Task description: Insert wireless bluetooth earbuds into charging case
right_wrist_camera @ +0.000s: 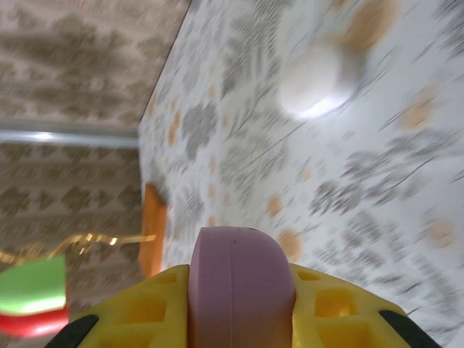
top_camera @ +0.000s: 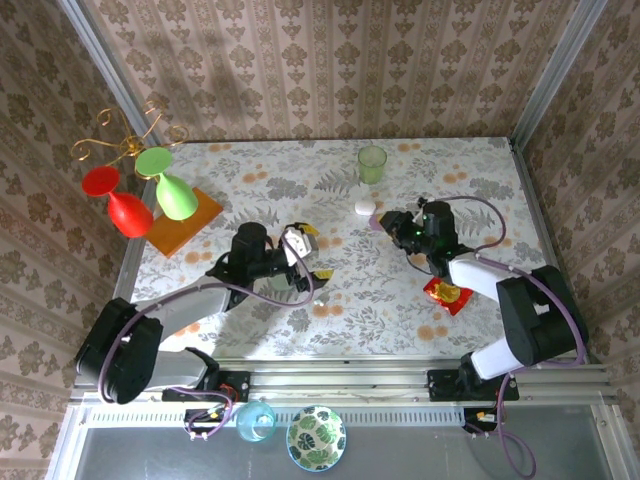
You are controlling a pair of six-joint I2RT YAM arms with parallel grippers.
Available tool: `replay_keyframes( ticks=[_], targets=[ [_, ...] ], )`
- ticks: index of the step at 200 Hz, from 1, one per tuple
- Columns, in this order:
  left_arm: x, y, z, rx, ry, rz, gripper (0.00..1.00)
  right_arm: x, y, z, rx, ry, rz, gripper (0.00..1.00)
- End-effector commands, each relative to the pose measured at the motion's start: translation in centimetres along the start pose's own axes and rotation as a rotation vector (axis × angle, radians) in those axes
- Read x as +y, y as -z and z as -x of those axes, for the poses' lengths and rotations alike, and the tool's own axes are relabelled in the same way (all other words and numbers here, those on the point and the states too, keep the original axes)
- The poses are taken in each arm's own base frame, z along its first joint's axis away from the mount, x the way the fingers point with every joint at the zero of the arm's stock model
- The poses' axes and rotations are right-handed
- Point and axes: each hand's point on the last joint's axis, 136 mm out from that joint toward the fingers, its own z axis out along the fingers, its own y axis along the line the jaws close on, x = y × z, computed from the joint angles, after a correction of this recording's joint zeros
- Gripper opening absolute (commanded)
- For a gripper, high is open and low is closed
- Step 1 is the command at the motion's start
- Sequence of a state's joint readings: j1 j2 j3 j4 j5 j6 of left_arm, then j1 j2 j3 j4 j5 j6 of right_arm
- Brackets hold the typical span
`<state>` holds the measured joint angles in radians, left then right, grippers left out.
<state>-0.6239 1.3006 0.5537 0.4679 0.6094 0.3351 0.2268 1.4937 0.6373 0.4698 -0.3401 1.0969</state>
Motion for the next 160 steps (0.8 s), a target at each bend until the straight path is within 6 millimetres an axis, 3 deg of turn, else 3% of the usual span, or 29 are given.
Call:
replay_keyframes(
  ticks=[1,62,83,104,125,160],
  targets=[
    [0.0,-0.7,-0.1,0.024,-0.031,-0.003,1.0,-3.6,-0.2,2.7,-0.086,0.019,-0.112,0.19],
    [0.1,-1.0,0.5,0.0,-0.014,-0.005,1.0,-9.0,-4.1,5.4,-0.127,-0.005,-0.274,0.21],
    [0.9,-0.7,0.1,0.02,0.014,0.046,1.0,-10.2,-4.5,5.5,-0.13,-0.012,-0.312,0.3],
    [2.3,-0.2,-0.6,0.043,0.092,0.118,1.0,-11.1,-3.7,5.8,-0.144,-0.004,-0.363,0.47],
    [3.6,0.5,-1.5,0.072,0.171,0.195,1.0,-11.4,-1.6,6.4,-0.172,0.019,-0.405,0.66],
    [6.3,2.5,-3.8,0.16,0.353,0.385,1.0,-10.5,2.5,6.8,-0.214,0.093,-0.458,0.84]
  ],
)
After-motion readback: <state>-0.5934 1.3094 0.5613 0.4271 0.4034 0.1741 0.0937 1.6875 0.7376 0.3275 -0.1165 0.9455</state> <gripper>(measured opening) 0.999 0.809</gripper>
